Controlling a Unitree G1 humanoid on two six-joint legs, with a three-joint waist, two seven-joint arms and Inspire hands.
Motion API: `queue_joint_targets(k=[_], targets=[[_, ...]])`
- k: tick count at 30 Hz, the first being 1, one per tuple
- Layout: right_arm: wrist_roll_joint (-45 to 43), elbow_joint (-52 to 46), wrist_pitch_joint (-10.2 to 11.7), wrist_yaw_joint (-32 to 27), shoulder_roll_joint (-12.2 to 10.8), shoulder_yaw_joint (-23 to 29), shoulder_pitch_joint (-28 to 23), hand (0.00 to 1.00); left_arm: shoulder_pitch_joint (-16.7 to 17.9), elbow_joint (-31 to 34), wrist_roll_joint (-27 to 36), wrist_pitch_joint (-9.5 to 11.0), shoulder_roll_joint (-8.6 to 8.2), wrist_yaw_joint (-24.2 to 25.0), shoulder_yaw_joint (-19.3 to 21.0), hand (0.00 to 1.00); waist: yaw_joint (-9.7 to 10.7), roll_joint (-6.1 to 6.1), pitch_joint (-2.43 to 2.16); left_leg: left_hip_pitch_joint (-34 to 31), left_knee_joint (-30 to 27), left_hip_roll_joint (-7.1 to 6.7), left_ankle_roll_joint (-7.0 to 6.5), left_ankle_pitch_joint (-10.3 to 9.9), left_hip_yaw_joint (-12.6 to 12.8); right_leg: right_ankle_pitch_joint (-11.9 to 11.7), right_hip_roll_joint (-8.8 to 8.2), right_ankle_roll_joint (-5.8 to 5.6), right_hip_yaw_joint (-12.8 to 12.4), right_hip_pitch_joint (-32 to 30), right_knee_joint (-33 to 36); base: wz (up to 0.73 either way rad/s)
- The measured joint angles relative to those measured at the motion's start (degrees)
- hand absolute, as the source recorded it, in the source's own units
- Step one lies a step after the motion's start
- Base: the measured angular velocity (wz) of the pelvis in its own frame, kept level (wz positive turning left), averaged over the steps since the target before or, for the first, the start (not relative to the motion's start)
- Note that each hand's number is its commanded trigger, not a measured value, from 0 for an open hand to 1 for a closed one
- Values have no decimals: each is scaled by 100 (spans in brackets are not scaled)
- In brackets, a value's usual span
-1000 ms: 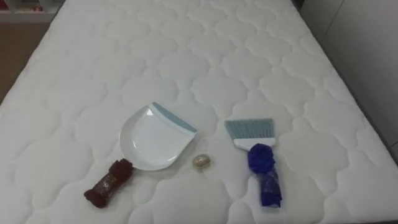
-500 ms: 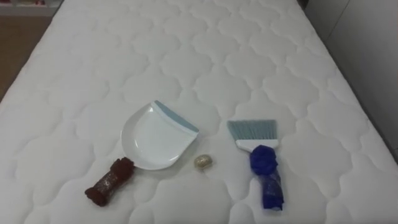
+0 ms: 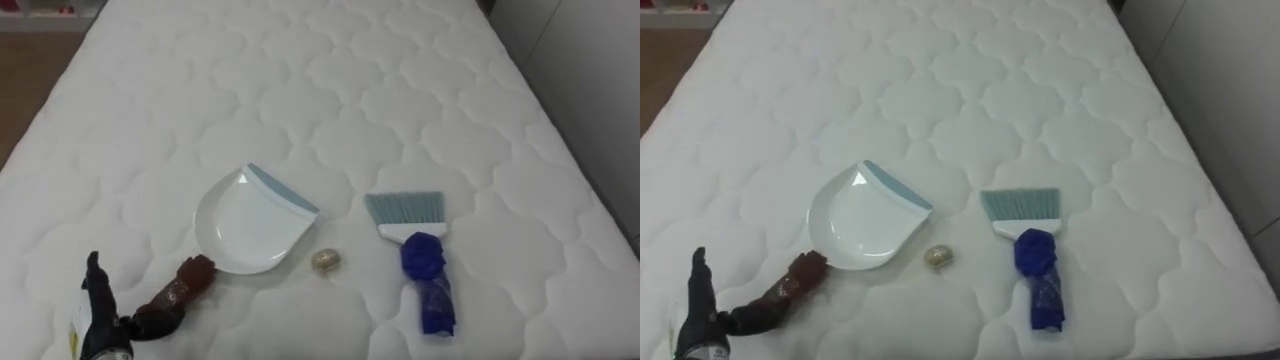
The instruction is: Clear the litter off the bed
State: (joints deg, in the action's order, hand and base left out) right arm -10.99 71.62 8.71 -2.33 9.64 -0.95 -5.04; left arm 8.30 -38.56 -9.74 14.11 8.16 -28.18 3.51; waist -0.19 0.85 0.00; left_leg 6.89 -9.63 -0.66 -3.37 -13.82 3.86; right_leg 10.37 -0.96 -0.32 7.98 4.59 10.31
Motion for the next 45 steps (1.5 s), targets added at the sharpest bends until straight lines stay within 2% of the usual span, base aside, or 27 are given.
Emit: queue_joint_targets(k=[6, 10, 15, 21, 24, 26, 28, 33, 35, 40, 45], targets=[[0, -215, 1, 46, -12, -35, 1, 0, -30, 368, -332, 22, 48, 5, -215, 0, 4, -7, -7, -131, -69, -2, 0, 0, -2, 0, -11, 0, -2, -115, 16, 0], [105, -278, -2, 61, -12, -69, 19, 0, -242, 412, -502, 25, 98, 5, -327, 0, 16, -19, 2, -262, -130, -1, 0, 0, -54, -6, -14, 9, 33, -198, 31, 6], [386, -142, -11, 83, 1, -284, 257, 0, -608, -53, -459, 21, 166, 2, -604, 0, 68, -43, 15, -593, -271, 6, 2, 3, -93, -67, -21, 33, 98, -483, 53, 3], [447, -25, -116, 47, 4, -469, 518, 0, -697, -321, -495, 2, 163, 45, -839, 0, 147, -45, 29, -907, -356, 15, 1, 3, -78, -116, -5, 40, 22, -789, 64, -4], [429, 76, -124, 39, 13, -553, 686, 0, -899, -661, -510, 0, 185, 125, -948, 0, 188, -68, 61, -1028, -389, 15, 1, 3, -77, -120, -16, 39, 43, -908, 110, 0], [400, 233, -128, 4, 18, -576, 880, 0, -1032, -879, -686, 8, 184, 128, -1000, 0, 261, -111, 113, -1150, -465, 12, 1, 3, -82, -120, -29, 39, 76, -1015, 165, 4], [424, 264, -125, -37, 17, -623, 977, 0, -1229, -1169, -697, 6, 188, 124, -1028, 0, 286, -153, 145, -1282, -541, 6, 1, 3, -82, -119, -48, 38, 97, -1148, 222, 0], [425, 415, -115, -98, 28, -666, 1184, 0, -1788, -1559, -683, 7, 218, -1, -1014, 0, 316, -207, 179, -1598, -631, 11, 0, 3, -78, -118, -67, 39, 170, -1457, 347, 2], [442, 461, -114, -191, 29, -683, 1267, 0, -2030, -1645, -682, 19, 238, -57, -1016, 0, 322, -244, 212, -1751, -720, 8, 0, 3, -75, -118, -91, 40, 169, -1620, 454, 0], [524, 461, -115, -280, 39, -927, 1376, 0, -2321, -1901, -685, 18, 309, -160, -1018, 0, 316, -264, 228, -2032, -846, 8, -4, 6, -58, -115, -111, 44, 176, -1967, 673, -4], [641, 451, -111, -300, 93, -1180, 1418, 0, -2365, -1968, -682, 18, 370, -159, -1019, 0, 286, -251, 246, -2189, -934, 10, -4, 5, 22, -97, -173, 66, 173, -2188, 865, -5]])
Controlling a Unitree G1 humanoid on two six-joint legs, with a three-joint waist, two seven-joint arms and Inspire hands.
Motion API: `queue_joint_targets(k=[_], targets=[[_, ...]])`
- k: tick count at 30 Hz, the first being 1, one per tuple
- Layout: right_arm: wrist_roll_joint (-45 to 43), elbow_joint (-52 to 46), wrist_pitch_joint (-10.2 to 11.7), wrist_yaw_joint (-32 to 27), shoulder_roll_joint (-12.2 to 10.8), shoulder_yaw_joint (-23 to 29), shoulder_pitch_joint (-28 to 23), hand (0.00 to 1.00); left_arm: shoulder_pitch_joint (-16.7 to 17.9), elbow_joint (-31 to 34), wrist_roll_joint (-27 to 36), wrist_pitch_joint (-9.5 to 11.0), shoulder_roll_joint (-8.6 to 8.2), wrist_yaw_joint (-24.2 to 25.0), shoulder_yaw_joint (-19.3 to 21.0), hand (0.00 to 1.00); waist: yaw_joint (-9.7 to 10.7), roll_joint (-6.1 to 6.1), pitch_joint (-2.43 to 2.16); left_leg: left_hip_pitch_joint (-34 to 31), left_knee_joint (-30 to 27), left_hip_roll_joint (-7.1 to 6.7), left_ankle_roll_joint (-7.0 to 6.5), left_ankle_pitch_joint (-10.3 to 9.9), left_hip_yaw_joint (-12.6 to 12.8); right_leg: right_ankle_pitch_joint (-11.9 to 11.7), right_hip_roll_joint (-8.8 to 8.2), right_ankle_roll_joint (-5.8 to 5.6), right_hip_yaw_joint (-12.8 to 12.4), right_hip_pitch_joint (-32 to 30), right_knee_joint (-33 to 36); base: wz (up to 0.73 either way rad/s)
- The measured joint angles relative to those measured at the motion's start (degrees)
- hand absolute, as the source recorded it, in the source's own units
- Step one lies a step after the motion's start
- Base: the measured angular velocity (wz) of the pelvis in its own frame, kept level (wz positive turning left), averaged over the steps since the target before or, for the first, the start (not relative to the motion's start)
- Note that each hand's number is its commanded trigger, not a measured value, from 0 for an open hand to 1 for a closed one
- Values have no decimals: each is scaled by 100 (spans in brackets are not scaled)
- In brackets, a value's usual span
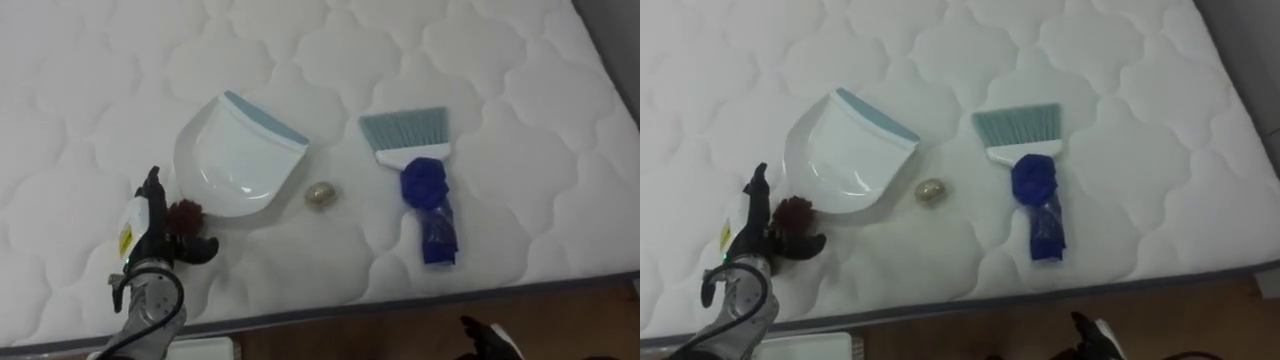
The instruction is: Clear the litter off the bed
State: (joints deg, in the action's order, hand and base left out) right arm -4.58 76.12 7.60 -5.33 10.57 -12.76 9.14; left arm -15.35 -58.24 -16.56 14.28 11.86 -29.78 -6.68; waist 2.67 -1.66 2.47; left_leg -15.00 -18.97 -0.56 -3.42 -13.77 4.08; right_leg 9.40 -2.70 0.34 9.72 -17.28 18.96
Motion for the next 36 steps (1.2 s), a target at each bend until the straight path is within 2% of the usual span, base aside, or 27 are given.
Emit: queue_joint_targets(k=[4, 11, 21, 24, 28, 30, 33, 36], targets=[[301, -20, 1, 5, 67, -203, 35, 0, -84, 0, 7, 0, 99, -6, 0, 0, -7, 21, 28, -196, -143, -12, 0, 0, 4, 35, -53, 28, 72, -213, 193, 0], [650, -29, -9, 7, 104, -367, 89, 0, -144, 0, 8, 1, 101, -121, -1, 0, -6, 27, 38, -599, -467, -14, -2, -2, 35, 71, -120, 86, 164, -579, 464, 3], [853, -51, -27, 4, 124, -409, 166, 0, -141, -160, 12, -32, 102, -152, -27, 0, -7, -2, 84, -848, -583, -3, -6, -9, 63, 120, -174, 178, 198, -841, 728, 5], [854, -64, -14, 19, 179, -408, 219, 0, -283, -419, 18, -37, 136, -224, -29, 0, 14, 4, 87, -999, -719, -11, -9, -10, 138, 161, -229, 189, 185, -1056, 969, -3], [846, -60, -14, 55, 197, -405, 318, 0, -541, -759, 142, -82, 171, -213, -30, 0, 60, -17, 119, -1234, -1038, 82, -11, -25, 231, 173, -220, 205, 218, -1179, 1079, 3], [853, -65, -14, 54, 196, -407, 337, 0, -620, -819, 141, -90, 170, -195, -55, 0, 78, -8, 172, -1256, -1081, 89, -13, -36, 231, 188, -228, 231, 234, -1193, 1134, 3], [873, -129, -9, 52, 215, -406, 354, 0, -666, -821, 142, -97, 174, -185, -55, 0, 82, 0, 180, -1383, -1190, 137, -10, -168, 307, 220, -225, 270, 189, -1384, 1330, -6], [884, -248, -8, 30, 217, -410, 407, 0, -728, -822, 232, -98, 226, -166, -107, 0, 171, 15, 189, -1647, -1405, 166, -23, -184, 359, 236, -237, 294, 159, -1639, 1494, -6]])
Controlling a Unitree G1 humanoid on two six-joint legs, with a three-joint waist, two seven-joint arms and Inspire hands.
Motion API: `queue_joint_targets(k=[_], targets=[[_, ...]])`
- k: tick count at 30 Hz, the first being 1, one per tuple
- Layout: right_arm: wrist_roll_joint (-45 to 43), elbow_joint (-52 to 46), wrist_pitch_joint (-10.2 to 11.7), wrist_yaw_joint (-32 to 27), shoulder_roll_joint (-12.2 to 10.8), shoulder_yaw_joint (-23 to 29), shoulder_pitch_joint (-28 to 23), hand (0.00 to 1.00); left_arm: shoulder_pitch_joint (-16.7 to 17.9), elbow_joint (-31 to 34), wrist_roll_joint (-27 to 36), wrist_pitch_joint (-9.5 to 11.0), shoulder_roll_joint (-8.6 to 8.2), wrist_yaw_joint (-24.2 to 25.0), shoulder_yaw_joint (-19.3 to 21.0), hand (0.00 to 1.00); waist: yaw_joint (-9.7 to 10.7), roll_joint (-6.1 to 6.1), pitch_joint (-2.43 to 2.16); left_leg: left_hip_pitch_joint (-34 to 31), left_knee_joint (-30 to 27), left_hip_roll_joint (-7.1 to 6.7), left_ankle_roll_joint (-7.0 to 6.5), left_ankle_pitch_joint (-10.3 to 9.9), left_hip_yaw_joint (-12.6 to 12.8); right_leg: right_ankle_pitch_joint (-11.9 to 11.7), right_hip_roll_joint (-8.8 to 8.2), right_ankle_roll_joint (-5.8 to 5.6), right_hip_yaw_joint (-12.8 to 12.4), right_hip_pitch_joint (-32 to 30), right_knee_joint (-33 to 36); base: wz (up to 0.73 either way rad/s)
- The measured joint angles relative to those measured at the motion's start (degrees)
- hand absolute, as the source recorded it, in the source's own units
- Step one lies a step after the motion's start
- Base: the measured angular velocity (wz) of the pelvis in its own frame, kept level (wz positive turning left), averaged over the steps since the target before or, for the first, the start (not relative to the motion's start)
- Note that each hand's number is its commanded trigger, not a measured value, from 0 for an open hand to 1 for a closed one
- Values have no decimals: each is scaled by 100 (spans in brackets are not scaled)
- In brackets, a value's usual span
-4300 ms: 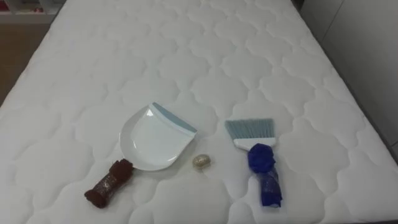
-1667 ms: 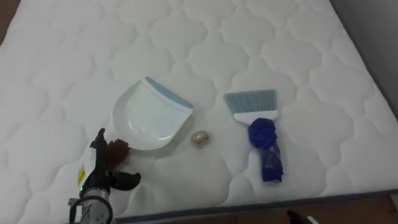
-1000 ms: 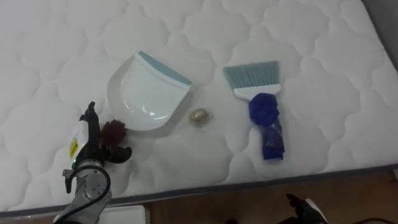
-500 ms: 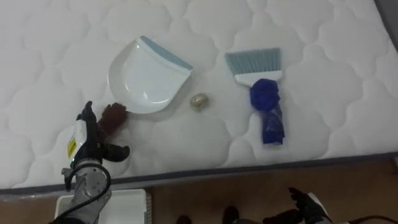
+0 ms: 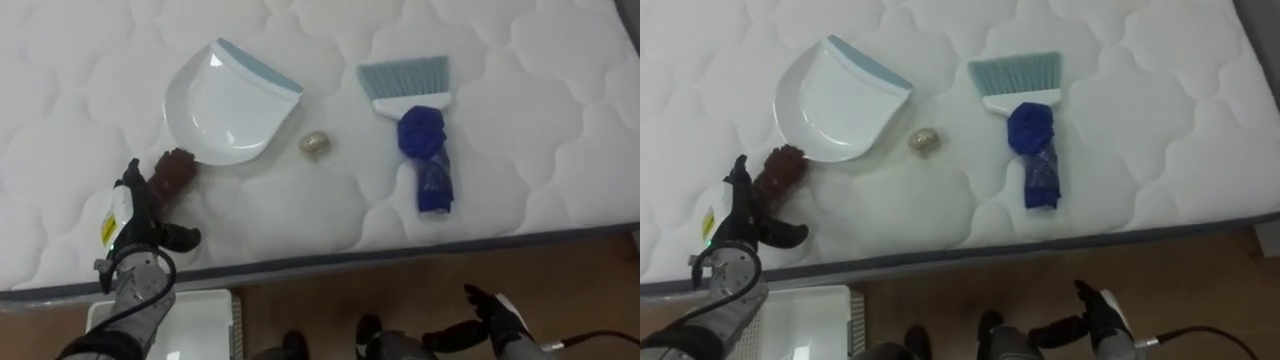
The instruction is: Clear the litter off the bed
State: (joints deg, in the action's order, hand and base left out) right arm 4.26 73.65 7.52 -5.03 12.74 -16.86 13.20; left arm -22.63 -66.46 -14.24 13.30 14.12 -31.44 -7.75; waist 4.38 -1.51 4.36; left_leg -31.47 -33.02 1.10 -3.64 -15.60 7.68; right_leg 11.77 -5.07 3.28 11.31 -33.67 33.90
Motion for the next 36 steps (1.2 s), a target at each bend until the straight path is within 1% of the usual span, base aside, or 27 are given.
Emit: queue_joint_targets(k=[1, 4, 9, 11, 14, 17, 19, 21, 23, 28, 30, 32, 34, 35, 36], targets=[[1, -13, 5, -7, -1, -1, 23, 0, -24, -4, 28, -3, 29, 31, -49, 0, 29, 5, 3, -73, -94, 19, 1, -18, 2, 8, 5, 12, 1, -63, 25, -5], [41, -37, 10, -29, -3, 1, 30, 0, -69, -3, 125, -3, 37, 57, -72, 0, 72, 6, 3, -180, -240, 45, 1, -58, 13, 54, 12, 29, -5, -149, 103, -6], [92, -73, 48, -27, -30, -1, 17, 0, -89, -9, 123, -3, 92, 57, -72, 0, 175, 6, 3, -217, -291, 55, -2, -60, 10, 53, 9, 31, 3, -173, 132, 0], [97, -85, 64, -30, -30, 3, 4, 0, -115, -8, 120, -3, 132, 57, -72, 0, 188, 1, 1, -250, -321, 57, -1, -61, 7, 57, 8, 37, 5, -203, 163, 0], [93, -209, 65, -81, -24, 6, -41, 0, -241, 5, 118, -3, 240, 32, -71, 0, 201, -15, -7, -426, -479, 99, 2, -69, 6, 78, 9, 61, 50, -338, 266, 6], [103, -293, 66, -157, -23, 2, -99, 0, -365, 4, 117, -5, 294, -106, -78, 0, 244, -35, -5, -524, -610, 132, 6, -108, 0, 97, -8, 88, 101, -409, 392, 8], [102, -337, 62, -206, -10, -49, -91, 0, -487, -1, 126, -5, 315, -187, -158, 0, 264, -81, 5, -592, -688, 152, 13, -119, -22, 112, 3, 99, 120, -446, 425, 4], [103, -385, 59, -247, 25, -152, -92, 0, -530, -1, 127, -5, 315, -190, -166, 0, 308, -120, 7, -596, -698, 153, 14, -122, -24, 114, 3, 103, 123, -446, 432, 0], [103, -450, 60, -258, 64, -226, -98, 0, -545, -1, 129, -5, 315, -190, -182, 0, 340, -166, 22, -597, -747, 162, 17, -152, -19, 140, -1, 111, 122, -446, 473, -4], [215, -469, 41, -367, 95, -246, -114, 0, -726, -8, 140, -2, 331, -237, -207, 0, 339, -194, 28, -817, -1009, 239, 25, -239, 3, 203, 10, 155, 135, -638, 690, -1], [227, -492, 41, -373, 96, -246, -136, 0, -729, -8, 265, -1, 352, -294, -207, 0, 344, -196, 29, -890, -1083, 258, 32, -258, 11, 211, 19, 167, 117, -719, 758, -5], [220, -505, 39, -380, 101, -248, -163, 0, -729, -9, 390, 1, 407, -311, -207, 0, 355, -195, 29, -962, -1157, 267, 37, -273, 17, 229, 18, 177, 100, -807, 839, -2], [212, -506, 1, -386, 105, -272, -207, 0, -729, -10, 504, 2, 521, -321, -206, 0, 347, -190, 31, -1063, -1248, 277, 45, -294, 36, 264, 8, 202, 78, -933, 967, -5], [211, -504, -8, -376, 103, -292, -222, 0, -729, -12, 582, 1, 587, -319, -206, 0, 343, -190, 31, -1121, -1308, 310, 49, -312, 51, 281, 16, 221, 82, -988, 1010, -5], [211, -504, -8, -367, 106, -315, -230, 0, -729, -18, 610, 1, 612, -316, -205, 0, 342, -190, 31, -1147, -1325, 317, 52, -314, 52, 283, 21, 225, 83, -1014, 1022, 0]])
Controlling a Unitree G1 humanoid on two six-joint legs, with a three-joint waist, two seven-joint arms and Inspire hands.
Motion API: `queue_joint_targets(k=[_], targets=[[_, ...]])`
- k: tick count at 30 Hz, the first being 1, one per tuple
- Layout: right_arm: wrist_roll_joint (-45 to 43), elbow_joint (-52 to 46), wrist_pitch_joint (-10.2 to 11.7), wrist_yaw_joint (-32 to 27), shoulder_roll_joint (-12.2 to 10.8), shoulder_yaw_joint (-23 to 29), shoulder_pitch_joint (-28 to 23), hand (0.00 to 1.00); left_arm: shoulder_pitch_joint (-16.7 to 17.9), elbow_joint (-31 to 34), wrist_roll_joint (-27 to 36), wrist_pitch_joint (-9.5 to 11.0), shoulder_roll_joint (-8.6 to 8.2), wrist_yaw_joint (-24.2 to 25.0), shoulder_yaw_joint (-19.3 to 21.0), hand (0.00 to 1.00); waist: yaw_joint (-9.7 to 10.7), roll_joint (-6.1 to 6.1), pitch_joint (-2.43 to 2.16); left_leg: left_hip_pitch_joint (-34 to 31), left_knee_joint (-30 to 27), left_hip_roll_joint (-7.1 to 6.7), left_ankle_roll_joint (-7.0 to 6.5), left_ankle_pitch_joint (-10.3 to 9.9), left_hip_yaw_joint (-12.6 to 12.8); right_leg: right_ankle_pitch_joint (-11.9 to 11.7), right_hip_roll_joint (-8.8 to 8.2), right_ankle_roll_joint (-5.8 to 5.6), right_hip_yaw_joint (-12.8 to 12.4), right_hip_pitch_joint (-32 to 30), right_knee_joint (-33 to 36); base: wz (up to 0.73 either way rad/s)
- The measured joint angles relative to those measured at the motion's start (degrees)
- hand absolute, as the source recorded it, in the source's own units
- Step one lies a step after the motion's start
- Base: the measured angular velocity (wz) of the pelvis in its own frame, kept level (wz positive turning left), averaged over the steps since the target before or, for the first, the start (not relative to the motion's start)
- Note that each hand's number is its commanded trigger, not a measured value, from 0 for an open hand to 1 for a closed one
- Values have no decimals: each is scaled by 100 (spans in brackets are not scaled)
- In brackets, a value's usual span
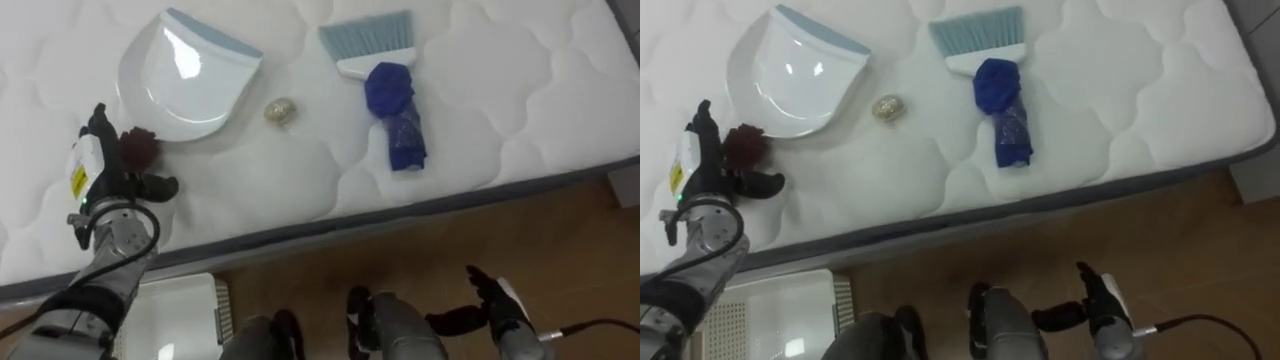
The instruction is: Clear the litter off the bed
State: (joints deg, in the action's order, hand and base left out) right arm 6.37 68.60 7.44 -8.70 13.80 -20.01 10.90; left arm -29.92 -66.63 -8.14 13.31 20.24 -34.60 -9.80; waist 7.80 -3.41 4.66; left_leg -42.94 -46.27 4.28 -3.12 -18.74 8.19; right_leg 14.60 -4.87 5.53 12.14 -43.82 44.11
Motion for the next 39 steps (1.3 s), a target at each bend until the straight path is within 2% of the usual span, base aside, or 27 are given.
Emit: queue_joint_targets(k=[3, 7, 11, 13, 19, 24, 25, 26, 27, 28, 32, 35, 39], targets=[[-1, -13, 2, 13, 4, -15, -67, 0, 0, -2, 212, 0, 90, 112, -1, 0, 5, 5, 3, -129, -95, 11, 14, -16, 29, 25, -15, 38, -4, -149, 132, 0], [8, -32, 2, 20, 0, -136, -124, 0, 1, -28, 704, -1, 98, 479, -206, 0, 12, 8, 4, -207, -151, 37, 27, -30, 61, 40, -5, 57, -36, -259, 206, -3], [6, -141, -31, 19, 4, -138, -141, 0, -62, -153, 999, -9, 98, 853, -245, 0, 18, 2, 4, -306, -232, 60, 36, -51, 36, 48, 5, 72, -27, -337, 255, -1], [11, -239, -166, 19, 8, -141, -145, 0, -193, -316, 1039, -92, 113, 1034, -246, 0, -8, -8, 1, -377, -354, 129, 45, -109, 6, 59, 49, 90, 25, -342, 279, -2], [39, -434, -317, 12, 53, -139, -196, 0, -276, -360, 1237, -277, 270, 1486, -286, 0, -23, -43, -12, -381, -355, 119, 36, -113, -4, 58, 43, 88, 21, -352, 278, 0], [35, -481, -384, 11, 94, -189, -238, 0, -376, -467, 1310, -485, 285, 1676, -287, 0, -25, -73, -28, -334, -308, 110, 39, -109, 42, 58, 45, 87, -28, -350, 277, -3], [31, -481, -387, 11, 109, -258, -245, 0, -388, -494, 1310, -515, 285, 1716, -287, 34, -30, -85, -29, -333, -301, 107, 41, -108, 48, 58, 44, 87, -30, -351, 277, 0], [28, -481, -399, 9, 116, -308, -256, 0, -415, -505, 1310, -558, 286, 1754, -286, 57, -30, -88, -29, -333, -298, 108, 43, -107, 54, 58, 44, 88, -31, -352, 277, 0], [28, -483, -419, 9, 119, -333, -258, 0, -428, -509, 1310, -577, 286, 1766, -286, 88, -32, -89, -28, -334, -298, 108, 43, -107, 57, 59, 44, 87, -31, -354, 277, 0], [30, -488, -462, 9, 122, -359, -257, 0, -449, -530, 1310, -590, 286, 1782, -286, 100, -37, -90, -28, -337, -296, 108, 43, -107, 61, 59, 43, 87, -33, -359, 277, 0], [40, -520, -510, 7, 138, -407, -260, 0, -483, -570, 1311, -648, 337, 1780, -285, 100, -34, -96, -31, -346, -288, 102, 42, -106, 80, 59, 33, 87, -42, -381, 283, 0], [43, -648, -577, -6, 205, -512, -270, 0, -535, -655, 1435, -709, 463, 1779, -279, 100, -48, -96, -31, -353, -288, 92, 38, -107, 95, 60, 4, 85, -42, -406, 307, 0], [42, -693, -625, -57, 208, -531, -278, 0, -528, -657, 1526, -812, 490, 1778, -281, 100, -50, -96, -31, -357, -292, 85, 25, -114, 101, 66, -9, 74, -41, -407, 310, 0]])
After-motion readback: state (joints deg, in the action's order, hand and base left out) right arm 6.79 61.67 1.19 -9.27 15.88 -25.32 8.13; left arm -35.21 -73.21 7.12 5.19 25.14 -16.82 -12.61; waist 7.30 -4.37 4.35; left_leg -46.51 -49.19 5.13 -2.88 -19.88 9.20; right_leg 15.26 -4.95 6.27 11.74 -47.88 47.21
